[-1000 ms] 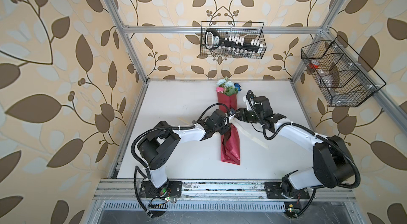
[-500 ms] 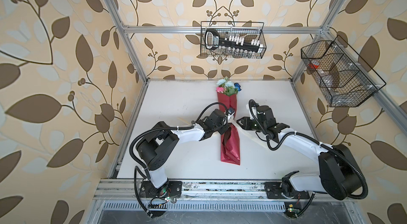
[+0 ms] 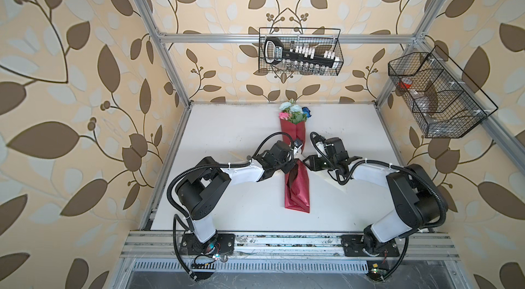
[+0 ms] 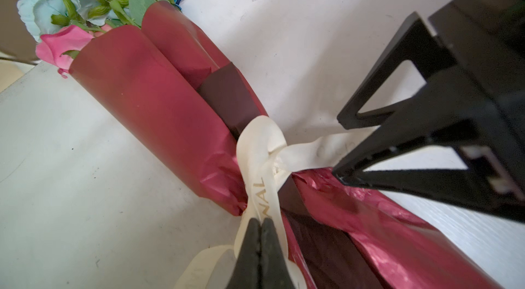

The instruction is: Tie the bouquet of fake flowers

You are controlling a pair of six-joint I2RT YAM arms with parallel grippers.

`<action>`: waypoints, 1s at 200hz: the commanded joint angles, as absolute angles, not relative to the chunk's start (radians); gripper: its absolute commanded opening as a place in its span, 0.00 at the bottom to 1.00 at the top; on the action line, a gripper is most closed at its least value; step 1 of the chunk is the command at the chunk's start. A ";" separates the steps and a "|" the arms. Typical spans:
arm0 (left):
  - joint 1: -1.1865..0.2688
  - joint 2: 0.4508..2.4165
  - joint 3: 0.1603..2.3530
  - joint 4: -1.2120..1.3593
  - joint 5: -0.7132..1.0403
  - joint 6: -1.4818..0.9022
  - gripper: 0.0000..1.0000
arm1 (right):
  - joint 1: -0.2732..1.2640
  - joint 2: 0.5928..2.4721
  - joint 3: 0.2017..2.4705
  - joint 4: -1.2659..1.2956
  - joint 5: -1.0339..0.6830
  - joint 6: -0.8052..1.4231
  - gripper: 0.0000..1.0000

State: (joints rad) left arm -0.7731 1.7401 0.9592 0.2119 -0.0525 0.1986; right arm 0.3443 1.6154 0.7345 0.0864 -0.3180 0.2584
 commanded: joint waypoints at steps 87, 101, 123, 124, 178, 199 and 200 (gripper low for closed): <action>-0.777 1.709 0.986 0.224 -0.039 0.173 0.00 | 0.329 1.685 0.814 0.077 -0.506 0.224 0.01; -0.778 1.707 0.984 0.225 -0.038 0.170 0.00 | 0.329 1.663 0.811 0.077 -0.515 0.235 0.00; -0.777 1.701 0.977 0.232 -0.038 0.165 0.00 | 0.331 1.637 0.802 0.099 -0.555 0.271 0.00; -0.777 1.701 0.977 0.233 -0.038 0.165 0.00 | 0.331 1.636 0.802 0.100 -0.557 0.273 0.00; -0.778 1.686 0.969 0.234 -0.037 0.157 0.00 | 0.362 1.622 0.787 0.149 -0.565 0.353 0.00; -0.778 1.677 0.960 0.242 -0.040 0.151 0.00 | 0.387 1.649 0.795 0.183 -0.561 0.393 0.00; -0.778 1.676 0.959 0.242 -0.040 0.150 0.00 | 0.389 1.651 0.796 0.185 -0.561 0.395 0.00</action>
State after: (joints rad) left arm -0.7731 1.7382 0.9596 0.2104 -0.0525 0.1703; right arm 0.3622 1.6325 0.7948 0.1326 -0.5407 0.3370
